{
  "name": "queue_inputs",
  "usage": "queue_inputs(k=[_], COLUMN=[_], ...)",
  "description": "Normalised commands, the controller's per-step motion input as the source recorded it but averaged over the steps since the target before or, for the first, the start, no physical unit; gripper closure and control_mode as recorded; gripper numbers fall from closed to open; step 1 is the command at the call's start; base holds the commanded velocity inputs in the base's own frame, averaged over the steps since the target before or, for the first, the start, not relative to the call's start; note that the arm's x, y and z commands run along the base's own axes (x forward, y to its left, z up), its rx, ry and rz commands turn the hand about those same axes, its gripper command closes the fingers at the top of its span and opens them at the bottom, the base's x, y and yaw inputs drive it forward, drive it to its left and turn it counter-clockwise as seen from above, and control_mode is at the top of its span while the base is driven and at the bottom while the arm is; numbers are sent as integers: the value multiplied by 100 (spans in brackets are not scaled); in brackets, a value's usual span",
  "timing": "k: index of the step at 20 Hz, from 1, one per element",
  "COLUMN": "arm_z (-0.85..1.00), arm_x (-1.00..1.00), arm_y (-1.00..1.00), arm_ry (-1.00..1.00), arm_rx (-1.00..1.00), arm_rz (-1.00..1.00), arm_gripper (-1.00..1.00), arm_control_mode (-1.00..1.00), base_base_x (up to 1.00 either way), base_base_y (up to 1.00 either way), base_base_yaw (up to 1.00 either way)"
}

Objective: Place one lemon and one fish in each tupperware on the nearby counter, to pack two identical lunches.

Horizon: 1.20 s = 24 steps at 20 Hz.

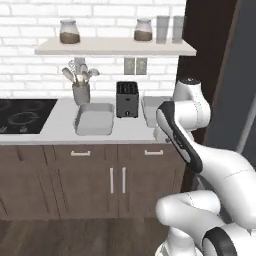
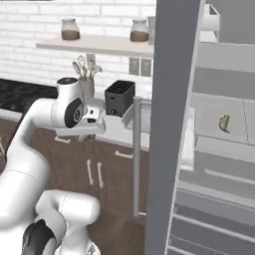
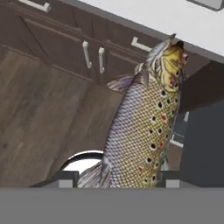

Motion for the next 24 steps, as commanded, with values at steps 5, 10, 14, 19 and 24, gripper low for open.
queue_inputs(k=[5,10,14,19,24], arm_z=[0,0,0,0,0], arm_x=[0,0,0,0,0], arm_y=[0,0,0,0,0], arm_ry=[0,0,0,0,0], arm_rx=[0,0,0,0,0], arm_rz=[0,0,0,0,0], arm_gripper=[100,100,100,100,100], arm_control_mode=[100,100,100,100,100], base_base_x=[3,41,21,39,54], base_base_y=[7,57,76,40,38], base_base_yaw=[-95,-58,-13,-6,-3])
